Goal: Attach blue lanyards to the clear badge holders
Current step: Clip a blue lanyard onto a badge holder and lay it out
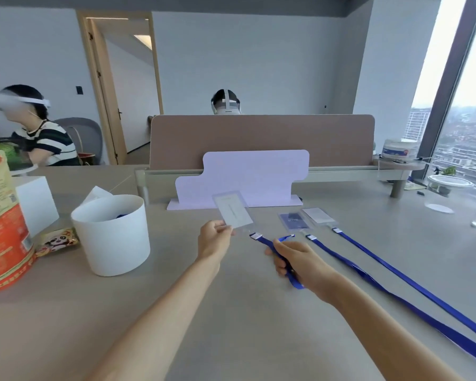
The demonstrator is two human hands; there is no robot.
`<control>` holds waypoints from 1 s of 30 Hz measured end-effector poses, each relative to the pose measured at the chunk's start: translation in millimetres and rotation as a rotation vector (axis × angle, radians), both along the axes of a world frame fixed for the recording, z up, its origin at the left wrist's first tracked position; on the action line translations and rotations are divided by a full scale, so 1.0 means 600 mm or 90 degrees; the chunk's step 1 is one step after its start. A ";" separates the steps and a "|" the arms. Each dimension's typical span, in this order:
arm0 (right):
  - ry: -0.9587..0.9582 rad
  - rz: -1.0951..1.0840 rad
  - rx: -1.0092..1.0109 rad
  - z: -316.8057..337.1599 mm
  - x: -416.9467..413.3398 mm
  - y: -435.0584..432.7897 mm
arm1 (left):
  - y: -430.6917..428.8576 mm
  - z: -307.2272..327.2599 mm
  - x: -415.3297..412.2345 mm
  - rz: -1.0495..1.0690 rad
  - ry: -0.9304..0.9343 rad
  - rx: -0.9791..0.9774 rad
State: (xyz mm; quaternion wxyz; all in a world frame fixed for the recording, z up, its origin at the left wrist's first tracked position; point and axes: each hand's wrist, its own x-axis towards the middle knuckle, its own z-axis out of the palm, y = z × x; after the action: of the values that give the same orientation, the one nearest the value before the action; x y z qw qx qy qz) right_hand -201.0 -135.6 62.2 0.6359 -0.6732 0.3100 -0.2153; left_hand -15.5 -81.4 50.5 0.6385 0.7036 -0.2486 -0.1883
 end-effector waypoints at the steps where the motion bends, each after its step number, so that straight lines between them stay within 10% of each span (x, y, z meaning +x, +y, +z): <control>1: -0.001 0.012 -0.005 0.001 -0.004 -0.007 | -0.010 -0.005 0.006 0.010 -0.003 0.010; 15: 0.225 -0.058 -0.328 -0.033 -0.041 -0.070 | -0.156 -0.084 0.013 -0.013 -0.192 0.238; 20: 0.220 -0.074 -0.328 -0.056 -0.038 -0.091 | -0.160 -0.095 0.011 0.017 -0.592 0.362; 30: 0.308 -0.145 -0.726 -0.105 -0.030 -0.107 | -0.268 -0.067 -0.006 -0.330 -0.694 0.424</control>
State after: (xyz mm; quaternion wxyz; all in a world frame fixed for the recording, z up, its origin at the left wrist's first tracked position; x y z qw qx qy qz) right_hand -218.9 -199.6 -1.1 0.0619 -0.8988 0.3511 -0.2549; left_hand -19.3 -242.3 10.3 0.1065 0.7743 -0.6234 -0.0205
